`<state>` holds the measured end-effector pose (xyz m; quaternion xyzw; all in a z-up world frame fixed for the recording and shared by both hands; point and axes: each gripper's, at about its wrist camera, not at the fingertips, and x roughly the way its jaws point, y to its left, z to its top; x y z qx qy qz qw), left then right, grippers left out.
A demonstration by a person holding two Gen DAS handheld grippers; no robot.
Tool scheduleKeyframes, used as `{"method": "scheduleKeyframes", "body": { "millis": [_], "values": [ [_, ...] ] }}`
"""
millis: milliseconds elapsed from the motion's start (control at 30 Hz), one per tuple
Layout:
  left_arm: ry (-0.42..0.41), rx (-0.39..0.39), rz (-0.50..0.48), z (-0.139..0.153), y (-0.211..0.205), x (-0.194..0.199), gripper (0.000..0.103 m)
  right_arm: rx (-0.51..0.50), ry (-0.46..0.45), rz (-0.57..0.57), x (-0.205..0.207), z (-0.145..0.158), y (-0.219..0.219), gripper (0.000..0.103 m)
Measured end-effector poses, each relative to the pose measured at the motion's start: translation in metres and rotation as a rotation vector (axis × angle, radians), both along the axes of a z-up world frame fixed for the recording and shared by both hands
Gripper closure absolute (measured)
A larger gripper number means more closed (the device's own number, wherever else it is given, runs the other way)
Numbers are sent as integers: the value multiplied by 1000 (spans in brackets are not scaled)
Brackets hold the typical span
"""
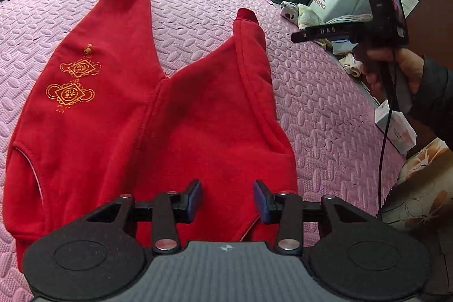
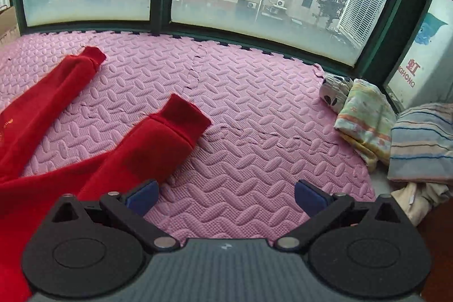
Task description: Fold clothes
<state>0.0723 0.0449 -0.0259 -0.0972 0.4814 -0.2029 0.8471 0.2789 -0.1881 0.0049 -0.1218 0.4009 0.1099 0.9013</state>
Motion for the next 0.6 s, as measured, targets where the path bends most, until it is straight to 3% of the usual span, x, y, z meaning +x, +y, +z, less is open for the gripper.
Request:
{"method": "scheduleKeyframes", "body": {
  "millis": [133,300,600],
  "values": [
    [-19,4,-24,3,-12,-2,57,51,47,43,8,-14,31,0],
    [-13,-12,-61,2,-23,-2,56,-10,91,77,11,-47,65,0],
    [1,-38,-130,-5,-41,3,56,-139,22,-96,1,-34,-16,0]
  ]
}}
